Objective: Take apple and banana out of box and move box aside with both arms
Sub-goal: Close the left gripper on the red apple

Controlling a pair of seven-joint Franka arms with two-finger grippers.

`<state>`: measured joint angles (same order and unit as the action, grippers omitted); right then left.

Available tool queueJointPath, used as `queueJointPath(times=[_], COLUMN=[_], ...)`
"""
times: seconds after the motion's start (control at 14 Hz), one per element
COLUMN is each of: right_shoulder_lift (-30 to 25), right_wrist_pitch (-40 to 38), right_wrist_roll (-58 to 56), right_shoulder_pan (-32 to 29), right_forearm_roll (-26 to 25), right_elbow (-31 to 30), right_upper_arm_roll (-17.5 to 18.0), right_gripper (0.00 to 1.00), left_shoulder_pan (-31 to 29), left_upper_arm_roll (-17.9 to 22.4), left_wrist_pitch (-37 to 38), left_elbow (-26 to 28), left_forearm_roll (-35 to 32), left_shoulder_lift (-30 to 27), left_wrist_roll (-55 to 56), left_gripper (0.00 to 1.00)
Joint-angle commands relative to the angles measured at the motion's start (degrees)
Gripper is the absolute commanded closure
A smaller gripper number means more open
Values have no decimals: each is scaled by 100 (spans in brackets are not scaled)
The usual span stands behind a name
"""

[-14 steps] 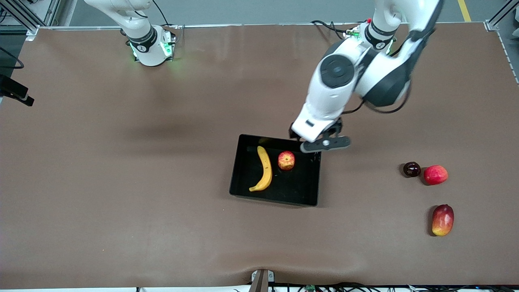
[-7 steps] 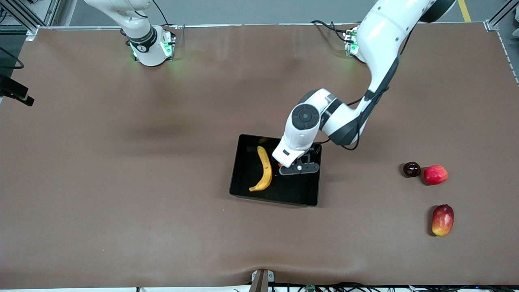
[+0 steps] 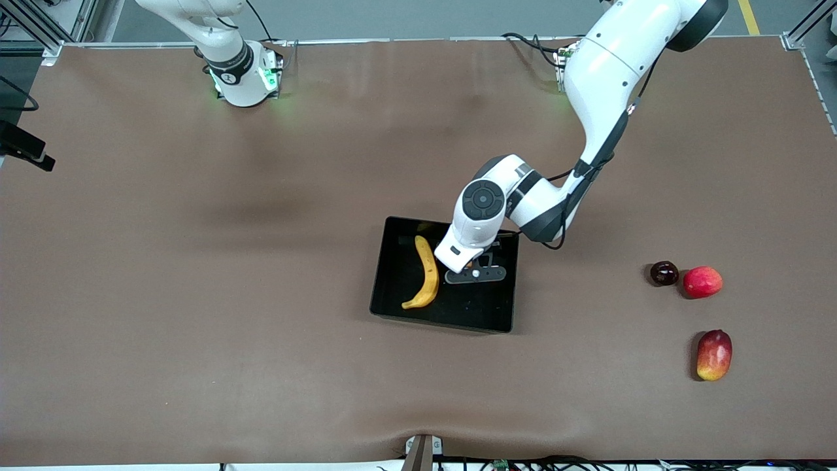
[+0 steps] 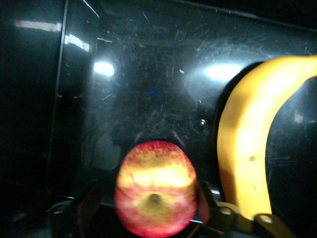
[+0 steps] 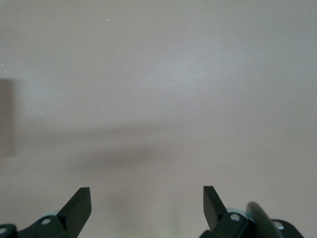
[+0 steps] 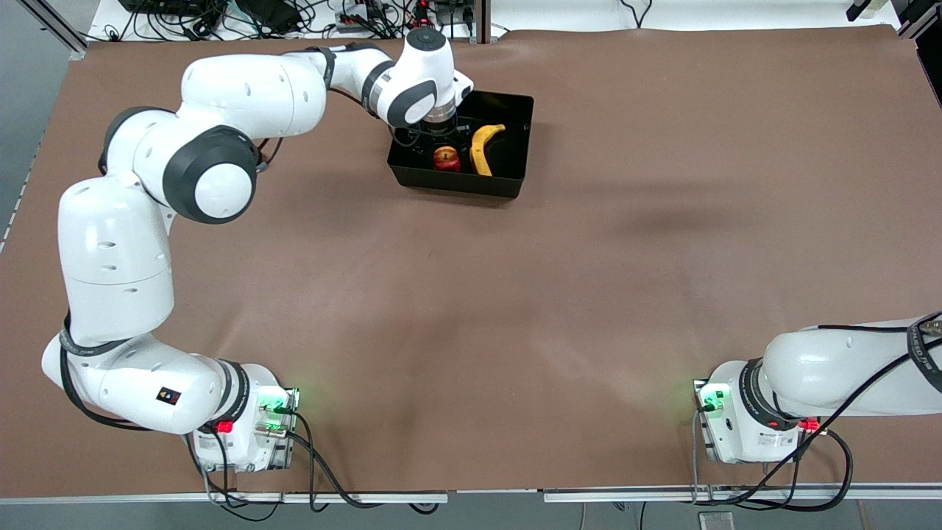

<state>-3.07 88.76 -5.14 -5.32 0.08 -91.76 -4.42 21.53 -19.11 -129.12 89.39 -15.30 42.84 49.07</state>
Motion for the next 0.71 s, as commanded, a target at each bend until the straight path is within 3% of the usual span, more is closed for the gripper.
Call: queueJointPath(times=[0.0,0.14,0.21,0.64], right_shoulder_lift=[26,26,26,26], right_wrist_pitch=[-52,-52,-52,-52], right_wrist_roll=[4,4,-4,-4], right_shoulder_pan=[-92,-109,-109,-144], right_forearm_roll=[10,10,10,10], right_elbow=[70,70,70,70], right_upper_arm_roll=[47,47,47,47], right_gripper=[0,0,0,0], left_shoulder_pan=[123,141,132,-130], left_upper_arm_roll=[39,39,39,48], left_wrist_pitch=[-17,-8,-8,711], left_elbow=[-123,-149,-158,-588], left_forearm_roll=[-140,-140,-140,-149], left_shoulder_lift=[146,128,76,-635], left_wrist_roll=[138,121,103,68], left_gripper=[49,89,100,100])
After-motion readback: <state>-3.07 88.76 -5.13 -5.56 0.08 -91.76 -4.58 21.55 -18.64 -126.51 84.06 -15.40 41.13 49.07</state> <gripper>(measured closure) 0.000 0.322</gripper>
